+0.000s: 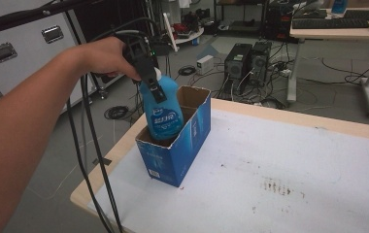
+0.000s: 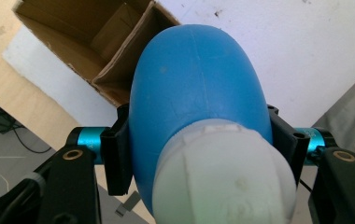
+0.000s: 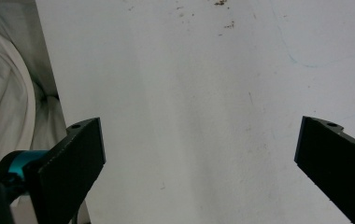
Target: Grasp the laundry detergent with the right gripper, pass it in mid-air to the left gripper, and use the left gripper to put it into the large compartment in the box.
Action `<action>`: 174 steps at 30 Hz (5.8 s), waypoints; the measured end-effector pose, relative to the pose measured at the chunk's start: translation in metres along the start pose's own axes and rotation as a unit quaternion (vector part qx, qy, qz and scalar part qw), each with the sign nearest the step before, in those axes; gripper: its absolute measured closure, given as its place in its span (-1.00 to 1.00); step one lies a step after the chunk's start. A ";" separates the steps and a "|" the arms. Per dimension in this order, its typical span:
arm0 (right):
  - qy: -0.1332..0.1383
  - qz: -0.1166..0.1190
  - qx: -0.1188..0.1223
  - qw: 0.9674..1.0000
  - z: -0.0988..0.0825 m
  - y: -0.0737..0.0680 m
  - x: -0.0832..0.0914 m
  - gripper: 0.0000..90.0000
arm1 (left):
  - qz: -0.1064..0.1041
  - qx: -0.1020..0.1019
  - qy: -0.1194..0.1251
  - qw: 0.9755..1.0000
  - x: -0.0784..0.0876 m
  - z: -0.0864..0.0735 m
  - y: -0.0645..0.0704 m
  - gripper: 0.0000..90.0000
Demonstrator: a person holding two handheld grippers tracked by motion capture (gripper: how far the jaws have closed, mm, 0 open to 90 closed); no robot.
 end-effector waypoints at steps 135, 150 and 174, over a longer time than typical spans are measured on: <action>0.007 -0.008 -0.028 1.000 -0.008 -0.005 -0.014 -0.97 | -0.067 -0.204 0.120 0.969 -0.089 0.157 0.148 -0.96; 0.001 -0.008 -0.033 0.999 -0.007 0.001 -0.019 -0.97 | -0.099 -0.237 0.087 0.963 -0.133 0.166 0.172 -0.96; -0.001 -0.003 -0.032 0.999 -0.007 0.001 -0.026 -0.97 | -0.104 -0.251 0.060 0.960 -0.161 0.162 0.184 -0.96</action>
Point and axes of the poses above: each handheld gripper's, and its own axes: x roughly backward along the jaws, z roughly out of its top, y roughly to its right, the point moved 7 cm from there along -x, roughly forward along the jaws, and after that the axes turned 3 degrees about y, right-handed, at the moved point
